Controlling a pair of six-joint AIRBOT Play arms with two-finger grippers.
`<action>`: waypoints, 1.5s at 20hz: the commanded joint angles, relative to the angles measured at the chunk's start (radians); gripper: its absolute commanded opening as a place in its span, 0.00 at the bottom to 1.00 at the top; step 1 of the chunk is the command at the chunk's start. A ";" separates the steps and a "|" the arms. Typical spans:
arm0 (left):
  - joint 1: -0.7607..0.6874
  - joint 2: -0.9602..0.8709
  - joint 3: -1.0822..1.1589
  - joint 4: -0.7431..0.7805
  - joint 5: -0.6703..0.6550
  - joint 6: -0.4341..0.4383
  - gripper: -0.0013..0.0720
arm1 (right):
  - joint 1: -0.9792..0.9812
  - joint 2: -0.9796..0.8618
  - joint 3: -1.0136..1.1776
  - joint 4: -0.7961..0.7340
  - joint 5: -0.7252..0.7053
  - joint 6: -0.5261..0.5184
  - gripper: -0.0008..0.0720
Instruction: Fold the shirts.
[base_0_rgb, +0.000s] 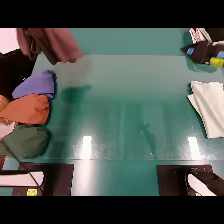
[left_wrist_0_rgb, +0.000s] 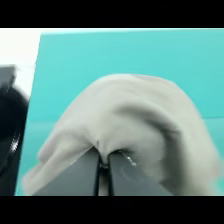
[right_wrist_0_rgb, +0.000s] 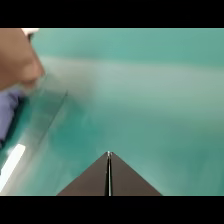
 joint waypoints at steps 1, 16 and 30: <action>-0.125 0.183 0.013 -0.007 -0.156 0.028 0.05 | 0.000 -0.033 0.159 -0.006 0.019 -0.022 0.04; -0.620 0.050 -0.444 -0.129 -0.187 0.054 0.68 | 0.001 -0.038 0.383 -0.003 0.269 -0.021 0.04; 0.059 0.052 -1.033 -0.316 -0.142 0.086 0.68 | 0.004 -0.084 0.381 0.004 0.285 -0.017 0.04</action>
